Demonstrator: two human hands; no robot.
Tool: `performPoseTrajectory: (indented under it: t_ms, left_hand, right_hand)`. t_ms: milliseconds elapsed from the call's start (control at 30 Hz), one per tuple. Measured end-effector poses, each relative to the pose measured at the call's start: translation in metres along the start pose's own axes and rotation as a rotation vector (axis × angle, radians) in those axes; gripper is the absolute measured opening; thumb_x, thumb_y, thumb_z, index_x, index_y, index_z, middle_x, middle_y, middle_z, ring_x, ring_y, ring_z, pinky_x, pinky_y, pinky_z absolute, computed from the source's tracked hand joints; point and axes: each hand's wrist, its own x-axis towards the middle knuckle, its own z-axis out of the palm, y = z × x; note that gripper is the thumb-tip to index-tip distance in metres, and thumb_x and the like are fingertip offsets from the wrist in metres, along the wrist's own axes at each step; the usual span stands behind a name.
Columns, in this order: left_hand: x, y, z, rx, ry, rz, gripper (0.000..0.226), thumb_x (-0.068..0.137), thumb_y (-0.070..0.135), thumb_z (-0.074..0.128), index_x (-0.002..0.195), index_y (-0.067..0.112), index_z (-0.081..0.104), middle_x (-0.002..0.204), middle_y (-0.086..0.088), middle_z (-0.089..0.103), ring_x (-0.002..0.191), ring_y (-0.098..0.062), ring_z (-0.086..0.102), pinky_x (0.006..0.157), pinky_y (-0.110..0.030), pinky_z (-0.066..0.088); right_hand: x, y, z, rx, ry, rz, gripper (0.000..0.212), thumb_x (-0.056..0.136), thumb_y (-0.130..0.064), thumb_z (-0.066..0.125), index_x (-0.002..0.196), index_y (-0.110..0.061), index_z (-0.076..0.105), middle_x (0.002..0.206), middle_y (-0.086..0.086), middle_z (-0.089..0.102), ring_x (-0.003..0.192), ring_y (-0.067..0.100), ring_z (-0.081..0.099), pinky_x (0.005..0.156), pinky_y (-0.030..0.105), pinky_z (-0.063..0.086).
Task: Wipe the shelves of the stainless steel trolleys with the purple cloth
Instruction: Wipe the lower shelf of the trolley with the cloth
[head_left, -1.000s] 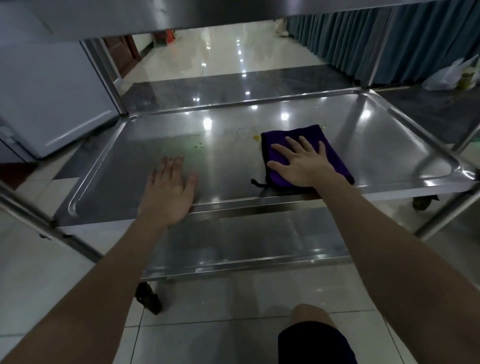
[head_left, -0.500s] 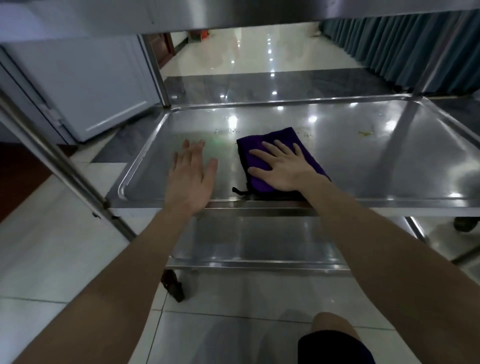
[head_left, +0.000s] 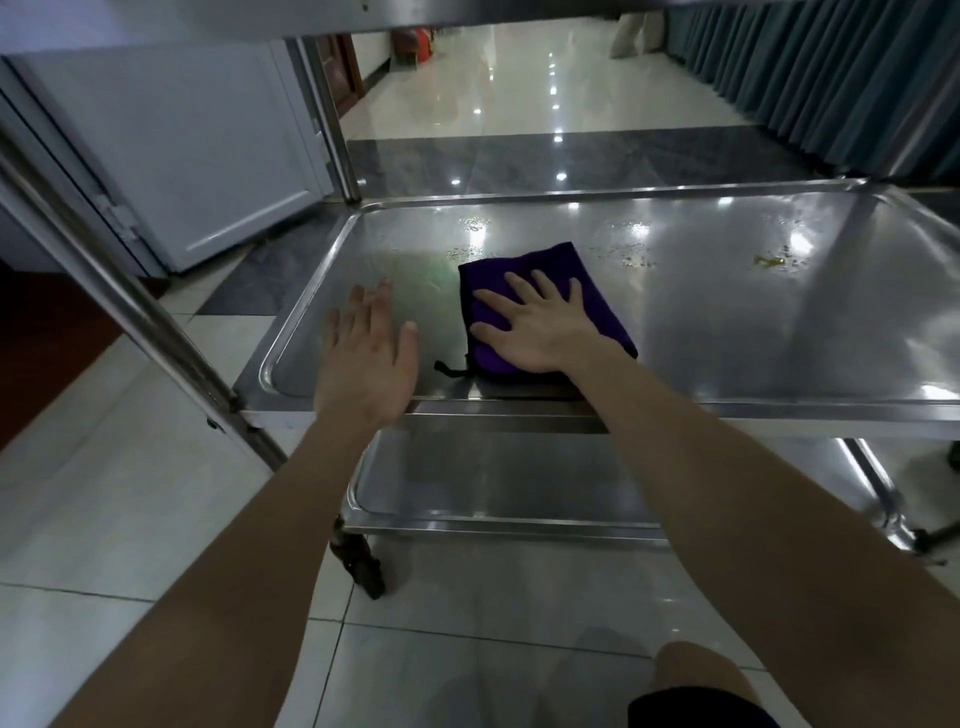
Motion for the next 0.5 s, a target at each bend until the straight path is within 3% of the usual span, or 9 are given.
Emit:
performPoseTrajectory:
  t_ms: [167,367,500]
  left_hand:
    - [-0.003,0.004,-0.003,-0.108,0.113,-0.015,0.069,0.107,0.043,0.026,0.167,0.007,0.031,0.168,-0.024,0.039,0.161,-0.036,0.028,0.134,-0.053,0.015]
    - [-0.005,0.006,-0.009,-0.088,0.086,-0.026,0.06,0.108,0.037,0.029,0.155,0.005,0.049,0.153,-0.022,0.056,0.144,-0.039,0.049,0.124,-0.051,0.032]
    - [-0.007,0.007,-0.009,-0.052,0.092,-0.008,0.058,0.107,0.037,0.028,0.139,0.003,0.063,0.136,-0.02,0.067,0.13,-0.039,0.057,0.117,-0.05,0.039]
  right_hand:
    - [-0.06,-0.014,0.005,0.01,0.02,-0.1,0.079,0.096,-0.085,0.011,0.167,-0.052,0.018,0.181,-0.001,0.007,0.166,0.033,0.001,0.128,0.07,-0.007]
    - [-0.136,-0.03,0.01,-0.07,0.033,-0.252,0.089,0.09,-0.092,0.013,0.168,-0.05,0.015,0.181,0.0,0.01,0.165,0.032,0.006,0.13,0.065,0.003]
    - [-0.124,-0.024,-0.011,-0.105,0.044,-0.327,0.114,0.074,-0.104,0.04,0.169,-0.048,0.014,0.179,0.001,0.014,0.164,0.031,0.009,0.129,0.066,0.006]
